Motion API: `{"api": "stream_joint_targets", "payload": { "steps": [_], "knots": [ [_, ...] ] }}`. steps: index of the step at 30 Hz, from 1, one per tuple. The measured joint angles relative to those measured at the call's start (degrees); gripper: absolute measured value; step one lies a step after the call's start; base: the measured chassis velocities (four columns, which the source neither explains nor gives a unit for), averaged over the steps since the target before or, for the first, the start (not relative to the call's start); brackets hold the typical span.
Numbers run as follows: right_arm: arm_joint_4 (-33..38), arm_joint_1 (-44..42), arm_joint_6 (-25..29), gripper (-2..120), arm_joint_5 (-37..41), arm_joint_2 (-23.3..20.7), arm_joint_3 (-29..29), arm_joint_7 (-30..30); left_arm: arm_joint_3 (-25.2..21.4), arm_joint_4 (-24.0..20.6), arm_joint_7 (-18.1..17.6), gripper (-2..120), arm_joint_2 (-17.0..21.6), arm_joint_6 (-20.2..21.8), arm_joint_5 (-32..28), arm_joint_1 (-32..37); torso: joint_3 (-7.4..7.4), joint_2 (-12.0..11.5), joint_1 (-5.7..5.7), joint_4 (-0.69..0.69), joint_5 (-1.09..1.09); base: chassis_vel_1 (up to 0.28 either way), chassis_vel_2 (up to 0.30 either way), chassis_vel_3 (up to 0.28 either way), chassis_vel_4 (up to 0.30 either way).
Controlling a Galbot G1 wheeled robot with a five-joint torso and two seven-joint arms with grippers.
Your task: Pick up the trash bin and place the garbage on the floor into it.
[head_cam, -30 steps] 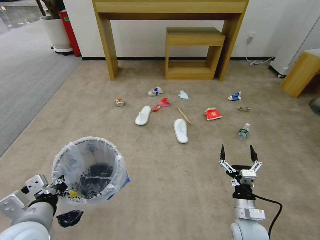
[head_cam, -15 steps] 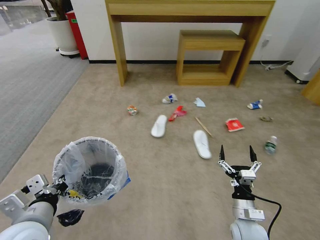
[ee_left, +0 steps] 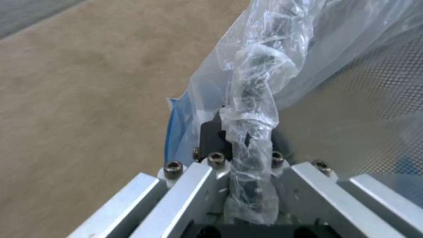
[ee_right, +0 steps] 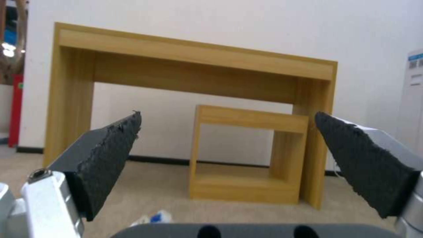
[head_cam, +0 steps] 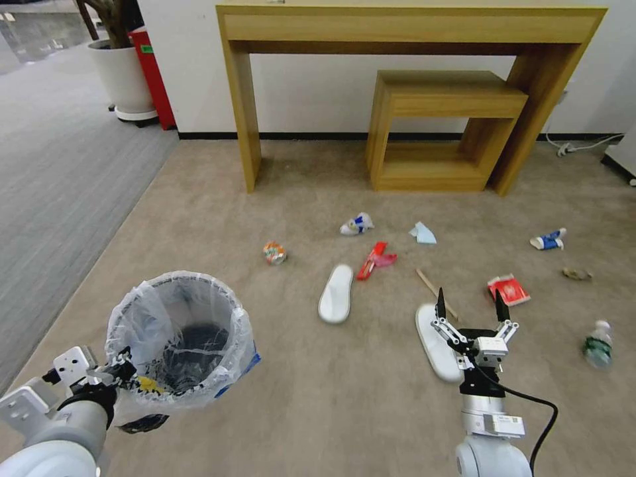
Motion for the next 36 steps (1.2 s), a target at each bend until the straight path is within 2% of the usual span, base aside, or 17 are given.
{"api": "stream_joint_targets", "payload": {
  "steps": [7, 17, 24, 26, 28, 29, 30, 31, 33, 36],
  "knots": [
    [0.2, 0.1, -0.5, 100, 0.4, -0.4, -0.2, 0.3, 0.0, 0.1, 0.1, 0, -0.1, -0.1, 0.1, 0.0, 0.01, 0.0, 0.01, 0.01, 0.0, -0.203, 0.209, 0.179, -0.229],
    [0.2, -0.1, -0.6, 100, 0.7, -0.7, -0.2, 0.2, 0.0, 0.0, 0.2, 0, -0.1, -0.2, 0.2, 0.4, -0.03, 0.0, -0.01, 0.01, 0.0, 0.027, -0.037, -0.02, 0.031],
    [1.4, -0.7, -4.0, 100, 1.1, -2.3, -1.1, 1.6, 0.0, -0.3, 0.3, 0, -0.1, -0.4, 0.4, 0.7, -0.02, 0.0, 0.0, 0.01, 0.0, 0.0, 0.0, 0.0, 0.0],
    [1.4, -0.7, -6.0, 100, 1.3, -3.8, -1.4, 1.7, 0.1, -0.5, 0.3, 0, -0.1, -0.4, 0.5, 0.9, -0.02, 0.0, 0.0, 0.01, 0.0, 0.0, 0.0, 0.0, 0.0],
    [1.4, -1.1, -11.9, 100, 3.6, -6.9, -2.2, 0.8, 0.1, -0.8, 0.3, 0, 0.0, -0.4, 0.5, 1.1, -0.01, 0.0, 0.0, 0.01, 0.0, 0.0, 0.0, 0.0, 0.0],
    [1.4, -1.1, -11.9, 100, 3.6, -6.9, -2.2, 0.8, 0.1, -0.8, 0.3, 0, 0.0, -0.4, 0.5, 1.1, -0.01, 0.0, 0.0, 0.01, 0.0, 0.0, 0.0, 0.0, 0.0],
    [1.6, -1.4, -14.1, 100, 4.5, -7.9, -2.5, 0.3, 0.1, -0.9, 0.3, 0, 0.0, -0.4, 0.5, 1.1, -0.01, 0.0, 0.0, 0.01, 0.01, 0.0, 0.0, 0.0, 0.0],
    [2.1, -1.8, -19.2, 100, 6.6, -10.2, -3.1, -0.7, 0.1, -1.1, 0.3, 0, 0.1, -0.4, 0.6, 1.3, -0.01, 0.0, 0.0, 0.01, 0.01, 0.0, 0.0, 0.0, 0.0],
    [2.2, -1.8, -20.1, 100, 6.9, -10.6, -3.2, -0.8, 0.1, -1.2, 0.3, 0, 0.1, -0.4, 0.6, 1.3, -0.01, 0.0, 0.0, 0.01, 0.01, 0.0, 0.0, 0.0, 0.0],
    [2.8, -1.7, -33.2, 100, 11.2, -16.1, -5.2, -1.3, 0.2, -1.7, 0.3, 0, 0.1, -0.4, 0.8, 1.5, -0.01, 0.0, 0.0, 0.0, 0.01, 0.0, 0.0, 0.0, 0.0]
  ]
}}
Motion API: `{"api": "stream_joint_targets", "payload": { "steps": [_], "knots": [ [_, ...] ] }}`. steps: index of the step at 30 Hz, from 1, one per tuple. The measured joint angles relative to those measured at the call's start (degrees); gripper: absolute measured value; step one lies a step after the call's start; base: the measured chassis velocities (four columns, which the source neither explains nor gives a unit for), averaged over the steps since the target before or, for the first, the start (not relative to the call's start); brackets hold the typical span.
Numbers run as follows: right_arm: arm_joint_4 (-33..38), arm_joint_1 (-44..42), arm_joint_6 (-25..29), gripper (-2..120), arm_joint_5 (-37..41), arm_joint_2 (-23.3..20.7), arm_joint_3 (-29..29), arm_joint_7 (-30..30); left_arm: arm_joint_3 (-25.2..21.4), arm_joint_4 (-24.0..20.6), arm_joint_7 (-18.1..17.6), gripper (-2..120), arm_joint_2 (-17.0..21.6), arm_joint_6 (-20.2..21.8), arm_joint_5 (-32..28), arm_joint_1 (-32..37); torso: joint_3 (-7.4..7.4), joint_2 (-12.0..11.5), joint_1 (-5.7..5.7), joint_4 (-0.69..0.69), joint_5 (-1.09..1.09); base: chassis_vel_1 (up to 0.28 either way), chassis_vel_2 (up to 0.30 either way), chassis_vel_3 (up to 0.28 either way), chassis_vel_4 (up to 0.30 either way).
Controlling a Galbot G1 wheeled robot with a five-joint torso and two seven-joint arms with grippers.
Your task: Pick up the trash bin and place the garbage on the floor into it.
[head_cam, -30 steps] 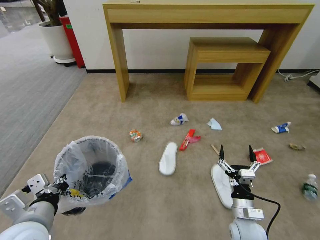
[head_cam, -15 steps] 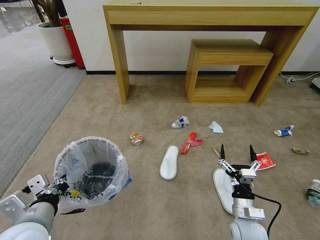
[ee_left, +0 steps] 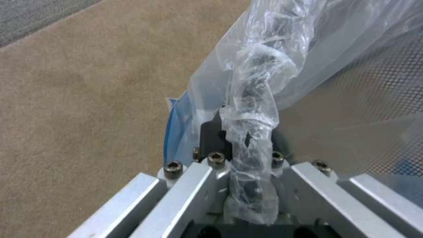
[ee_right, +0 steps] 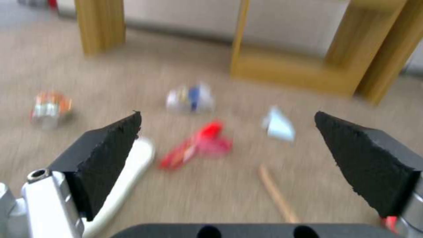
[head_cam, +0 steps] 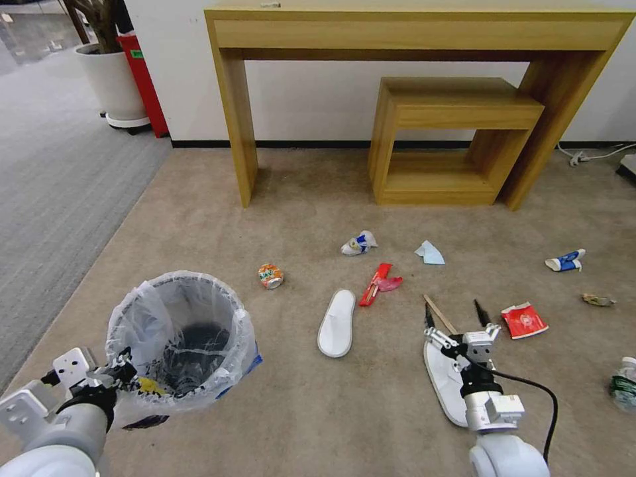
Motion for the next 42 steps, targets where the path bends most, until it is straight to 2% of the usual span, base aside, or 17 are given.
{"api": "stream_joint_targets", "payload": {
  "steps": [2, 4, 5, 7, 8, 10, 12, 22, 24, 35, 38, 40, 41, 42],
  "knots": [
    [0.0, 0.3, -2.2, 100, 0.8, -0.7, -0.4, 0.0, 0.1, 0.0, 0.0, 0, 0.0, 0.0, 0.2, 0.0, 0.0, 0.0, 0.0, 0.01, 0.0, 0.0, 0.0, 0.0, 0.0],
    [-1.1, 2.2, -9.3, 100, 4.2, -2.8, -2.0, 0.1, 0.6, -0.3, 0.0, 0, -0.3, 0.0, 0.7, 0.1, 0.0, 0.0, 0.0, 0.0, 0.0, 0.0, 0.0, 0.0, 0.0],
    [-1.1, 2.2, -9.3, 100, 4.2, -2.8, -2.0, 0.1, 0.6, -0.3, 0.0, 0, -0.3, 0.0, 0.7, 0.1, 0.0, 0.0, 0.0, 0.0, 0.0, 0.0, 0.0, 0.0, 0.0],
    [-2.7, 4.4, -15.7, 100, 6.2, -3.7, -3.5, 0.3, 0.8, -0.6, 0.0, 0, -0.6, 0.0, 0.9, 0.3, 0.0, 0.0, 0.0, 0.01, 0.0, 0.0, 0.0, 0.0, 0.0],
    [-3.8, 5.6, -18.7, 100, 6.4, -3.7, -4.3, 0.7, 0.8, -0.7, 0.0, 0, -0.6, 0.0, 0.9, 0.5, 0.01, 0.0, 0.0, 0.0, 0.0, 0.0, 0.0, 0.0, 0.0],
    [-4.4, 6.3, -20.2, 100, 6.4, -3.7, -4.6, 1.0, 0.8, -0.8, 0.0, 0, -0.6, 0.0, 0.9, 0.6, 0.0, 0.0, 0.0, 0.0, 0.0, 0.0, 0.0, 0.0, 0.0],
    [-8.1, 9.4, -25.2, 100, 5.0, -2.8, -6.0, 1.4, 0.6, -1.1, 0.0, 0, -0.7, 0.0, 0.9, 1.1, 0.01, 0.0, 0.0, 0.01, 0.0, 0.0, 0.0, 0.0, 0.0],
    [-17.6, 15.1, -28.5, 100, 3.1, -0.1, -5.7, 0.5, -0.3, -1.4, 0.6, 0, -0.7, -0.5, 0.7, 2.4, 0.01, 0.0, 0.0, 0.01, 0.0, 0.0, 0.0, 0.0, 0.0],
    [-21.5, 16.9, -28.0, 100, 1.2, 0.6, -4.7, -0.4, -0.4, -1.4, 0.7, 0, -0.6, -0.6, 0.6, 2.6, 0.0, 0.0, 0.0, 0.01, 0.0, 0.0, 0.0, 0.0, 0.0],
    [-28.2, 19.0, -25.3, 100, -2.0, 1.3, -2.6, -1.7, 0.3, -1.0, 0.7, 0, -0.6, -0.6, 0.7, 2.4, 0.0, 0.0, 0.0, 0.0, -0.01, 0.0, 0.0, 0.0, 0.0],
    [-30.0, 19.9, -23.6, 96, -2.1, 1.6, -2.3, -2.2, 0.3, -0.9, 0.7, 0, -0.5, -0.6, 0.7, 2.3, 0.01, 0.0, 0.0, 0.0, -0.01, 0.0, 0.0, 0.0, 0.0],
    [-31.9, 21.1, -22.9, 84, -2.0, 2.5, -2.2, -2.4, 0.2, -0.6, 0.7, 0, -0.3, -0.7, 0.6, 2.2, 0.0, 0.0, 0.0, 0.01, -0.01, 0.0, 0.0, 0.0, 0.0],
    [-31.9, 21.1, -22.9, 84, -2.0, 2.5, -2.2, -2.4, 0.2, -0.6, 0.7, 0, -0.3, -0.7, 0.6, 2.2, 0.0, 0.0, 0.0, 0.01, -0.01, 0.0, 0.0, 0.0, 0.0],
    [-32.2, 21.4, -23.4, 77, -2.2, 2.8, -2.2, -2.1, 0.1, -0.4, 0.7, 0, -0.2, -0.7, 0.5, 2.2, 0.0, 0.0, 0.0, 0.01, -0.01, 0.0, 0.0, 0.0, 0.0]
  ]
}}
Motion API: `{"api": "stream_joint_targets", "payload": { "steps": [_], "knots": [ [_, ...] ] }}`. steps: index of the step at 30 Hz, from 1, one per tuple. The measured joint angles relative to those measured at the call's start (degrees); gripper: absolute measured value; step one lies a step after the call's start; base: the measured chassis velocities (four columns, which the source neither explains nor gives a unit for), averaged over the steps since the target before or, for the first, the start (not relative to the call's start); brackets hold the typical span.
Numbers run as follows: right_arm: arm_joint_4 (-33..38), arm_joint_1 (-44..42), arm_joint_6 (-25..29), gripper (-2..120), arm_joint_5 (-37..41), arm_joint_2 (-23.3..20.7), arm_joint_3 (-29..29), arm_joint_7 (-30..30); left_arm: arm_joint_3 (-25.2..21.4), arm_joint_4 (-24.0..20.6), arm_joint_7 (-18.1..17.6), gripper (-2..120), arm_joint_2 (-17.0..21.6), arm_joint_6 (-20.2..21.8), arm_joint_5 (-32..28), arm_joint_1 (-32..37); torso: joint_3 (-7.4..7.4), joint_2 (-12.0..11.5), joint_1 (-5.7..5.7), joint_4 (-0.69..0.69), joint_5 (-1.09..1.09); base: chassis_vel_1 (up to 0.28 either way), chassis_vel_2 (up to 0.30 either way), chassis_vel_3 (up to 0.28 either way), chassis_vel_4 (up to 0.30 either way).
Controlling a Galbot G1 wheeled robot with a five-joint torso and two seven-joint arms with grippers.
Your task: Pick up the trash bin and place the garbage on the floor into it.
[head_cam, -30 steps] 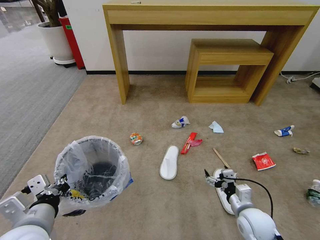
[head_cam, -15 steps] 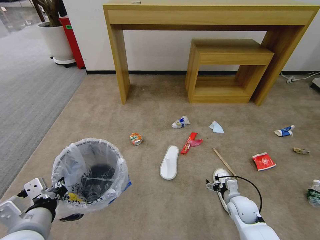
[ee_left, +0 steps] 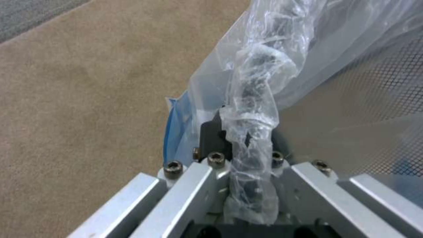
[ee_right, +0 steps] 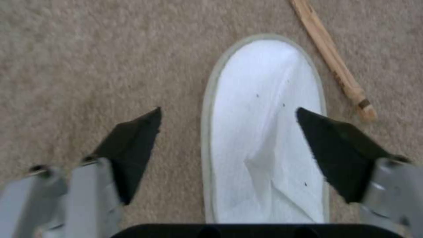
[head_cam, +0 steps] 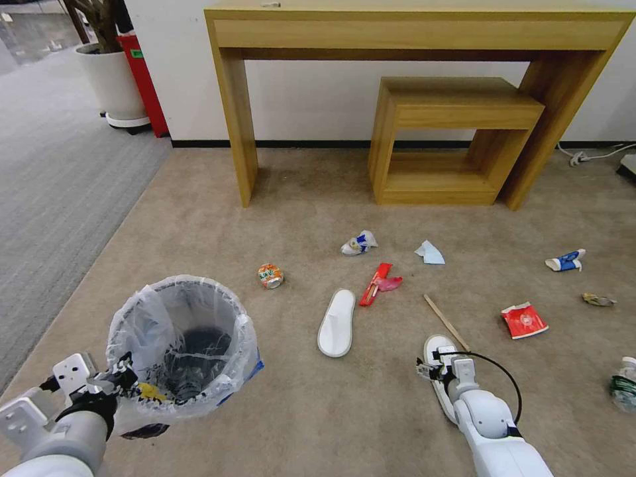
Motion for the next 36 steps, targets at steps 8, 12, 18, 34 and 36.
{"api": "stream_joint_targets", "payload": {
  "steps": [8, 12, 18, 34, 36],
  "knots": [
    [-2.2, 0.9, -2.7, 55, -1.7, -0.1, 0.7, 0.9, -0.5, 0.3, 0.1, 0, 0.2, -0.2, -0.5, 0.2, -0.01, 0.0, 0.0, 0.0, 0.0, 0.0, 0.0, 0.0, 0.0],
    [-3.6, 1.2, -2.1, 55, -1.8, -0.4, 1.0, 0.8, -0.4, 0.3, 0.1, 0, 0.2, -0.2, -0.5, 0.2, 0.0, 0.0, 0.0, -0.01, 0.0, 0.0, 0.0, 0.0, 0.0],
    [-4.5, 1.7, -1.7, 43, -2.1, -0.5, 1.1, 0.7, -0.4, 0.3, 0.1, 0, 0.2, -0.2, -0.4, 0.2, 0.0, 0.0, 0.0, 0.0, 0.0, 0.0, 0.0, 0.0, 0.0],
    [-6.3, 2.4, 0.3, 0, -2.9, -0.9, 0.9, 1.2, -0.4, 0.3, 0.1, 0, 0.1, -0.2, 0.0, 0.1, 0.0, 0.0, 0.0, 0.0, 0.0, 0.0, 0.0, 0.0, 0.0],
    [-6.6, 2.4, 0.8, 0, -3.1, -0.9, 0.8, 1.5, -0.3, 0.4, 0.1, 0, 0.1, -0.2, 0.1, 0.0, 0.0, 0.0, 0.0, 0.0, 0.0, 0.0, 0.0, 0.0, 0.0]
  ]
}}
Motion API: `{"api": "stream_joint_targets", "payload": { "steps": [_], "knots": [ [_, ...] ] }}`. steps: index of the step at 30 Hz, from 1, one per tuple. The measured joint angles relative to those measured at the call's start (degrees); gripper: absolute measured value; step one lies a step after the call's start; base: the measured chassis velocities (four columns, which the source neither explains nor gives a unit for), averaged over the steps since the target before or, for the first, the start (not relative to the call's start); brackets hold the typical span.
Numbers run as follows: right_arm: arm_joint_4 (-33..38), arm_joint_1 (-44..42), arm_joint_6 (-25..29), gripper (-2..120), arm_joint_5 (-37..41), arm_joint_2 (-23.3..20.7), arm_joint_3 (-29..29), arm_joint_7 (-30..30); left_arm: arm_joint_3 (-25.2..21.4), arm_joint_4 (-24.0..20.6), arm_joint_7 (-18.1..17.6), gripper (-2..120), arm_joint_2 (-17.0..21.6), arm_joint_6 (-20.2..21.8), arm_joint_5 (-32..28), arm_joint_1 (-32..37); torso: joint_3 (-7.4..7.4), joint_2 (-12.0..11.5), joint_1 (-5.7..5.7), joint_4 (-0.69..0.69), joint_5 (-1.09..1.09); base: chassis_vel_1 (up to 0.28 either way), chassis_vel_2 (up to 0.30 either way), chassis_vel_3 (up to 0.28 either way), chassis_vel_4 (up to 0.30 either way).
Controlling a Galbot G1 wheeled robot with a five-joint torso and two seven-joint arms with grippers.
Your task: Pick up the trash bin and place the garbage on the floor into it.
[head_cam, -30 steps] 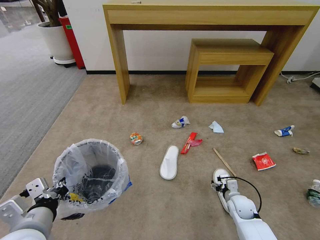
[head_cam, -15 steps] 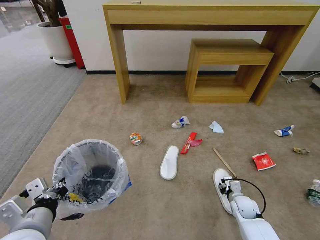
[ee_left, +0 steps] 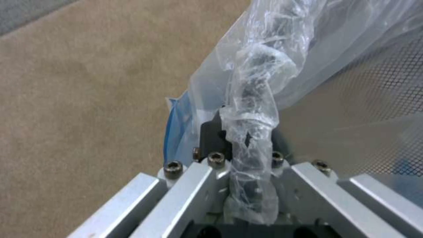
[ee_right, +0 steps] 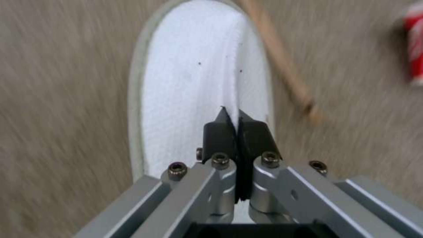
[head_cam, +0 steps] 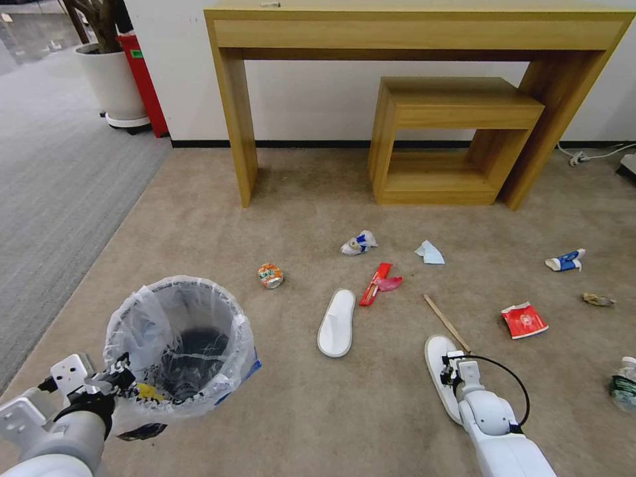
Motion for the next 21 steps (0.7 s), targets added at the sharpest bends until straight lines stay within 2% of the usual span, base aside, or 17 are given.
{"api": "stream_joint_targets", "payload": {
  "steps": [4, 7, 9, 10, 12, 13, 14, 16, 17, 18, 21],
  "knots": [
    [1.3, -0.7, 2.7, 0, 0.9, -0.3, -0.4, 2.0, 0.6, 0.4, 0.0, 0, -0.2, 0.0, 0.0, -0.1, 0.0, 0.0, 0.0, 0.0, 0.01, 0.0, 0.0, 0.0, 0.0],
    [4.7, -2.0, 3.8, 0, 2.6, -0.7, -0.5, 2.6, 1.2, 0.8, 0.0, 0, -0.4, 0.0, 0.2, -0.2, 0.0, 0.0, 0.0, 0.0, -0.01, 0.0, 0.0, 0.0, 0.0],
    [11.5, -5.5, 7.9, 0, 5.6, -1.7, -0.7, 1.9, 2.3, 1.2, 0.0, 0, -0.8, 0.0, 0.4, -0.7, 0.0, 0.0, 0.0, -0.02, 0.0, 0.0, 0.0, 0.0, 0.0],
    [11.5, -5.5, 7.9, 0, 5.6, -1.7, -0.7, 1.9, 2.3, 1.2, 0.0, 0, -0.8, 0.0, 0.4, -0.7, 0.0, 0.0, 0.0, -0.02, 0.0, 0.0, 0.0, 0.0, 0.0],
    [21.1, -8.9, 16.1, 0, 9.8, -2.7, -1.0, -2.5, 3.5, 1.5, 0.0, 0, -1.2, 0.2, 0.6, -0.9, 0.0, 0.0, 0.0, -0.01, -0.01, 0.0, 0.0, 0.0, 0.0],
    [23.3, -9.3, 19.1, 0, 11.0, -2.9, -1.0, -4.3, 3.8, 1.6, 0.0, 0, -1.4, 0.3, 0.7, -0.9, 0.0, 0.0, 0.0, 0.0, 0.0, 0.0, 0.0, 0.0, 0.0],
    [23.3, -9.3, 19.1, 0, 11.0, -2.9, -1.0, -4.3, 3.8, 1.6, 0.0, 0, -1.4, 0.3, 0.7, -0.9, 0.0, 0.0, 0.0, 0.0, 0.0, 0.0, 0.0, 0.0, 0.0],
    [31.0, -9.6, 31.7, 0, 18.3, -3.1, -1.8, -14.7, 5.4, 2.3, 0.8, 0, -2.3, 0.3, 1.9, -0.9, 0.0, 0.0, 0.0, 0.01, -0.01, 0.0, 0.0, 0.0, 0.0],
    [34.4, -9.0, 35.9, 0, 23.5, -3.2, -2.7, -19.9, 6.5, 2.9, 1.0, 0, -2.9, 0.3, 2.5, -0.9, 0.0, 0.0, 0.0, 0.0, -0.02, 0.0, 0.0, 0.0, 0.0],
    [34.4, -9.0, 35.9, 0, 23.5, -3.2, -2.7, -19.9, 6.5, 2.9, 1.0, 0, -2.9, 0.3, 2.5, -0.9, 0.0, 0.0, 0.0, 0.0, -0.02, 0.0, 0.0, 0.0, 0.0],
    [39.6, -5.9, 41.4, 0, 33.6, -2.4, -7.7, -31.4, 9.7, 4.1, 1.7, 0, -4.2, 0.1, 4.4, -0.7, 0.0, 0.0, 0.0, 0.01, -0.01, 0.0, 0.0, 0.0, 0.0]
  ]
}}
